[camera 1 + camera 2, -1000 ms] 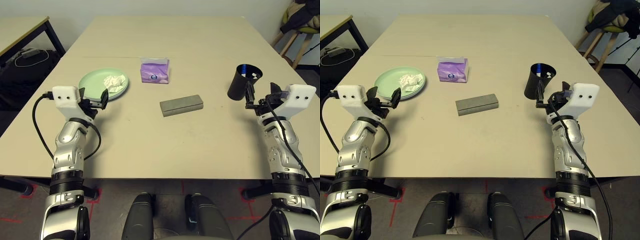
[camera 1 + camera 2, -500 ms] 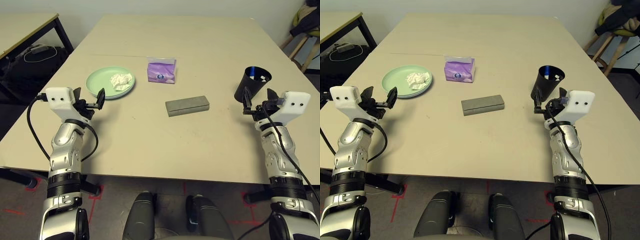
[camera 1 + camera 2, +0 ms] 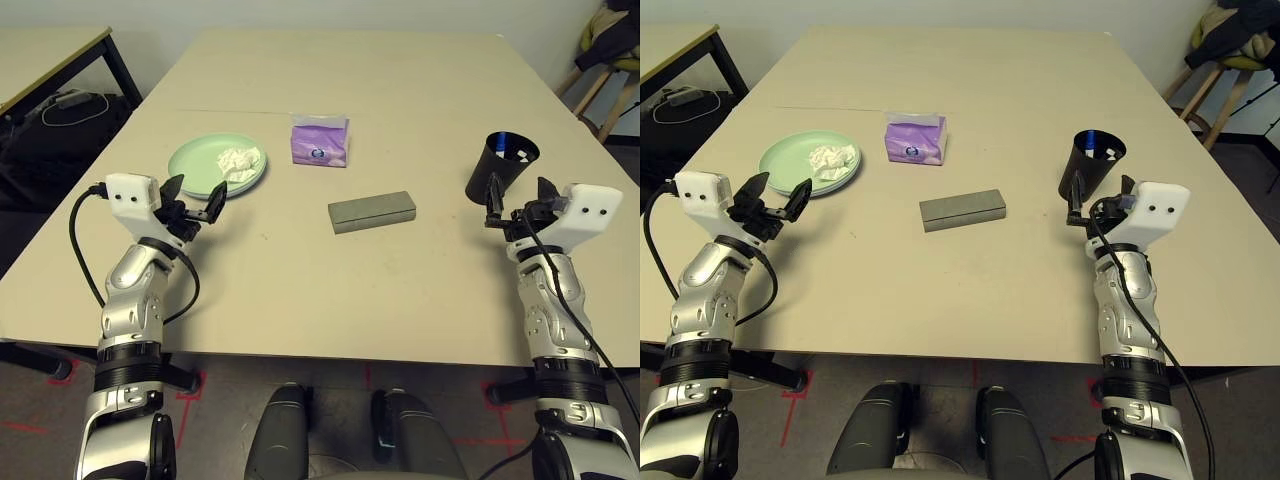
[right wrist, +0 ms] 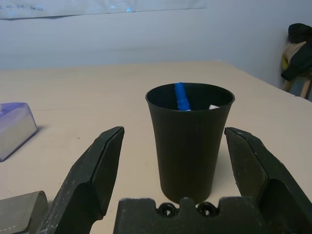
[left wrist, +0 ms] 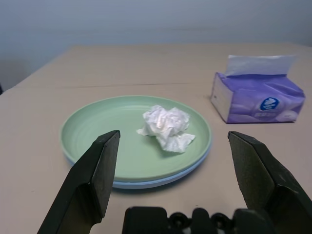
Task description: Organize and tidy the items on the table.
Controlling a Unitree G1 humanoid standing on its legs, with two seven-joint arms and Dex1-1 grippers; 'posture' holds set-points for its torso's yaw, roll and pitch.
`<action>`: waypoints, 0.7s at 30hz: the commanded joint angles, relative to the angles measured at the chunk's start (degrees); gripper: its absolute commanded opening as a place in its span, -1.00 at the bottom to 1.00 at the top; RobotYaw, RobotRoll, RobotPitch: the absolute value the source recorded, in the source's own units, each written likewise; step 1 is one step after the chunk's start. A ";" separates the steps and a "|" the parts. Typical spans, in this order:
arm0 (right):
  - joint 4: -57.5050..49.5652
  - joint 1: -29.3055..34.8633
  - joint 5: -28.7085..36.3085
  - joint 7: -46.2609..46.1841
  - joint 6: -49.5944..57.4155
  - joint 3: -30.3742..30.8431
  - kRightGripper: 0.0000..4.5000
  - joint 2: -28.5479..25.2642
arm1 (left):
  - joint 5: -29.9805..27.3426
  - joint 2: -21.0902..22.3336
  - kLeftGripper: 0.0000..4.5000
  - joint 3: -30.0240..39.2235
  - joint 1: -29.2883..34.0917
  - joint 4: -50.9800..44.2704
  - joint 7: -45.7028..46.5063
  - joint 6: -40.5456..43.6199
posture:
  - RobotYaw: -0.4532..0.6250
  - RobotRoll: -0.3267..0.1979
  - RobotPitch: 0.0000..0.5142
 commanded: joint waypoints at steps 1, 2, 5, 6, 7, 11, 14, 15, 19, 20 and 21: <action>-1.07 0.75 -0.30 -0.52 0.89 0.18 0.99 0.19 | -0.35 0.08 1.00 0.00 -0.12 0.60 0.21 0.18 | 0.24 0.25 -0.56; -0.99 0.72 -0.32 -0.57 0.86 0.13 0.99 0.18 | -0.35 0.11 1.00 -0.01 -0.27 0.71 0.21 0.19 | 0.24 0.25 -0.56; -0.87 0.74 -0.47 -0.68 0.80 -0.07 0.99 -0.06 | -0.36 0.26 1.00 -0.07 -0.88 1.03 0.12 0.24 | 0.23 0.25 -0.56; -0.92 0.81 -0.58 -0.82 0.75 -0.21 0.99 -0.21 | -0.35 0.28 1.00 -0.11 -1.08 1.17 0.06 0.23 | 0.22 0.25 -0.56; -0.85 0.90 -0.64 -0.81 0.61 -0.39 0.99 -0.42 | -0.30 0.17 1.00 -0.21 -1.22 1.31 0.06 0.16 | 0.21 0.25 -0.57; -1.13 1.64 -0.51 -0.50 0.32 -1.25 0.99 -1.47 | -0.19 -0.40 1.00 -0.53 -1.58 1.93 0.00 -0.12 | 0.19 0.25 -0.57; -0.77 1.80 0.03 0.04 0.24 -2.02 0.99 -2.66 | -0.08 -0.79 1.00 -0.80 -1.95 2.50 0.00 -0.34 | 0.17 0.25 -0.57; -0.45 1.71 0.26 0.42 0.20 -2.15 0.99 -3.04 | -0.08 -0.84 1.00 -0.86 -2.06 2.71 -0.06 -0.39 | 0.17 0.25 -0.57; 1.18 0.88 1.54 2.69 -0.02 -2.40 0.99 -4.24 | -0.07 -0.82 1.00 -1.05 -2.25 3.12 -0.24 -0.51 | 0.17 0.25 -0.57; 1.78 0.57 2.01 3.67 -0.16 -2.53 0.99 -4.62 | -0.08 -0.79 1.00 -1.10 -2.24 3.15 -0.30 -0.50 | 0.17 0.25 -0.58; 2.30 0.33 2.33 4.64 -0.33 -2.59 0.99 -5.03 | -0.08 -0.72 1.00 -1.14 -2.22 3.19 -0.41 -0.48 | 0.17 0.25 -0.58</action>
